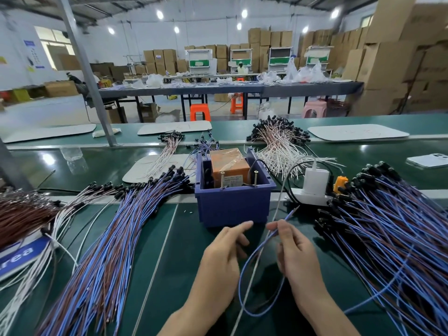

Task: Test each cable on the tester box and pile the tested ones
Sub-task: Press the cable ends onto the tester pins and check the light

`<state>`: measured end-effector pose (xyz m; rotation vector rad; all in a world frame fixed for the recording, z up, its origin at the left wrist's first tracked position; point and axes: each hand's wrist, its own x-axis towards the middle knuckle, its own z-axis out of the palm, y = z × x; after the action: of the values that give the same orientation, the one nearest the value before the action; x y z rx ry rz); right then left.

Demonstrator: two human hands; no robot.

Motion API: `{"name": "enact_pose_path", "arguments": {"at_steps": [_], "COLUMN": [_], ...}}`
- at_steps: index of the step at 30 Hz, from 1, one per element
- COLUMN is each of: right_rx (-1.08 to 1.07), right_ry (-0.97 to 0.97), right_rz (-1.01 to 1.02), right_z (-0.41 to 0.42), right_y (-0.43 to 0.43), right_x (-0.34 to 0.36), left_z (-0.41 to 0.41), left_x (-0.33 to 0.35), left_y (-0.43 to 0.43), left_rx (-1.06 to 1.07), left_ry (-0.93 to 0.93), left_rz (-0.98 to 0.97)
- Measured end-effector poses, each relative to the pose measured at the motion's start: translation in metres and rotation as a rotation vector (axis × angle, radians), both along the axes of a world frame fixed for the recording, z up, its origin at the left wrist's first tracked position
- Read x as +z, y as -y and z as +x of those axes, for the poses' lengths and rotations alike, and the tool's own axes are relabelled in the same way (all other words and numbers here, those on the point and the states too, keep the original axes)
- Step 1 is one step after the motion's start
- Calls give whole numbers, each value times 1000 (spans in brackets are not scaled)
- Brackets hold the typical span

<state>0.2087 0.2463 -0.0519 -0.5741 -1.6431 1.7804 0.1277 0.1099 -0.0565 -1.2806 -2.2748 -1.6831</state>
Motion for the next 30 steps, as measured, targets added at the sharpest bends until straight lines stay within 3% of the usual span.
{"name": "enact_pose_path", "arguments": {"at_steps": [3, 8, 14, 17, 22, 25, 30], "right_rx": [-47, -22, -47, -51, -147, -200, -228], "right_ry": [10, -10, 1, -17, -112, -130, -138], "right_rz": [167, 467, 665, 603, 243, 115, 88], "right_z": [-4, -23, -43, -43, -40, -33, -32], "right_y": [4, 15, 13, 13, 4, -7, -12], "right_x": [3, 7, 4, 4, 7, 6, 2], "left_z": [-5, -4, -12, -14, -21, -26, -22], "left_x": [3, 4, 0, 0, 6, 7, 4], "left_y": [2, -5, -9, -14, -13, -10, -7], "left_rx": [53, 78, 204, 277, 384, 419, 476], "left_ry": [214, 65, 115, 55, -69, -40, 46], "left_rz": [91, 31, 98, 106, 189, 236, 239]}}
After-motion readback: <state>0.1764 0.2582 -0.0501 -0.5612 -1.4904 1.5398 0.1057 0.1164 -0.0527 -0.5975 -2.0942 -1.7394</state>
